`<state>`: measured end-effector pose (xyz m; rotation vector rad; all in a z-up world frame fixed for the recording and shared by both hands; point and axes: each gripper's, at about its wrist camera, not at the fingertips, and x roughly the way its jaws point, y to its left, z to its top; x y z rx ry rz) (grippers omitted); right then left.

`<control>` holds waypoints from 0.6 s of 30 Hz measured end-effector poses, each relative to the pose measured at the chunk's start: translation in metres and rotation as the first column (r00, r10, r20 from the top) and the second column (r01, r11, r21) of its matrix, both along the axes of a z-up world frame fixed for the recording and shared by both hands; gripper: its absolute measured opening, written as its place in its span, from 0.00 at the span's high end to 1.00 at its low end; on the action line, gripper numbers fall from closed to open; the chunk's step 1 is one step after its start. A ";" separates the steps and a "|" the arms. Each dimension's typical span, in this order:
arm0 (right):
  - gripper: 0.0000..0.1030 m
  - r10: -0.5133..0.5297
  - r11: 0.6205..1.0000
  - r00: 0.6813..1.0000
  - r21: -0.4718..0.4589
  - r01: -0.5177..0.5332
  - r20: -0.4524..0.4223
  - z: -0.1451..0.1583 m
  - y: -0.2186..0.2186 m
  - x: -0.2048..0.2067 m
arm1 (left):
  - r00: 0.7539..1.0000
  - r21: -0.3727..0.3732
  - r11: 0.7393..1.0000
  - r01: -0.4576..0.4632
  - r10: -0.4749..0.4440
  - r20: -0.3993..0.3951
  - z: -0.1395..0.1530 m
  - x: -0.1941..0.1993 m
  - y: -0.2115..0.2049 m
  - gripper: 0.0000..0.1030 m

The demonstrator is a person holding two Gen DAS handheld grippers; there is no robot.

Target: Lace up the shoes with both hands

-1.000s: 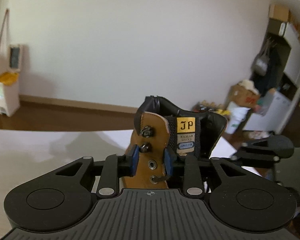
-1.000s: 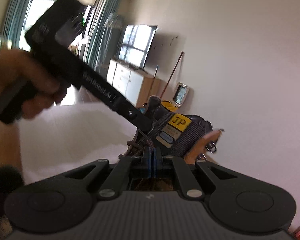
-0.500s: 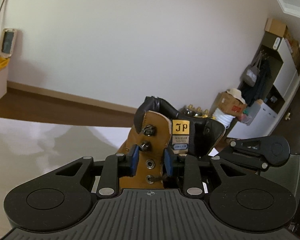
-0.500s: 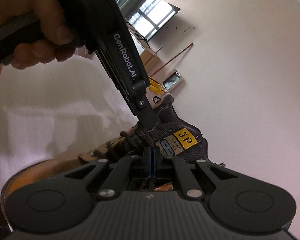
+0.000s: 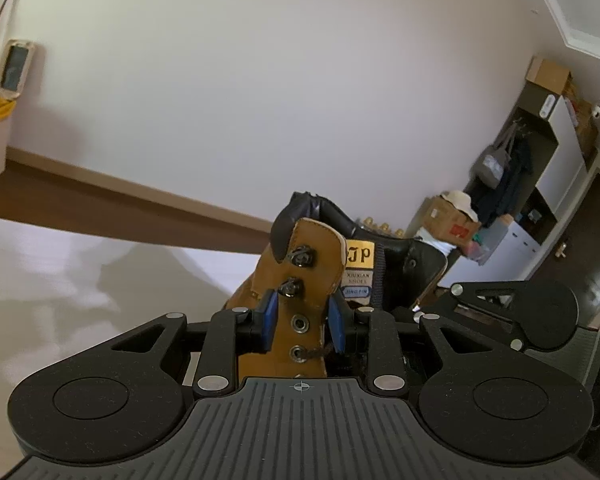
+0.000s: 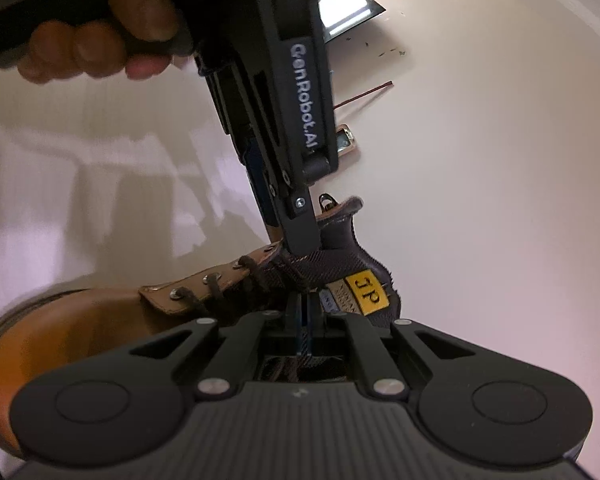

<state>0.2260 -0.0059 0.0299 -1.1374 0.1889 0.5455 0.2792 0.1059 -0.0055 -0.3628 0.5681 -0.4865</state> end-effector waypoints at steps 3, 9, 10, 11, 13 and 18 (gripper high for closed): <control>0.97 -0.001 1.000 1.000 0.000 0.001 -0.006 0.000 0.002 0.002 | 1.000 -0.004 1.000 0.002 -0.002 0.001 -0.001 0.000 0.001 0.72; 0.97 -0.021 0.996 0.997 -0.085 0.027 0.069 -0.009 0.008 -0.002 | 1.000 -0.019 1.000 0.005 -0.004 0.001 -0.004 0.000 0.004 0.72; 0.97 -0.021 0.995 0.996 -0.098 0.030 0.086 -0.011 0.009 -0.003 | 1.000 -0.024 1.000 0.005 -0.005 0.001 -0.005 -0.001 0.004 0.73; 0.97 -0.023 0.993 0.994 -0.113 0.035 0.104 -0.014 0.010 -0.003 | 1.000 -0.028 1.000 0.005 -0.005 0.001 -0.005 -0.001 0.005 0.73; 0.97 -0.025 0.992 0.993 -0.121 0.039 0.113 -0.017 0.011 0.000 | 1.000 -0.034 0.999 0.005 -0.005 0.000 -0.006 -0.001 0.006 0.73; 0.97 -0.002 0.987 0.993 -0.162 0.021 0.117 -0.033 0.023 0.011 | 1.000 -0.036 0.999 0.007 -0.007 0.000 -0.005 -0.001 0.006 0.73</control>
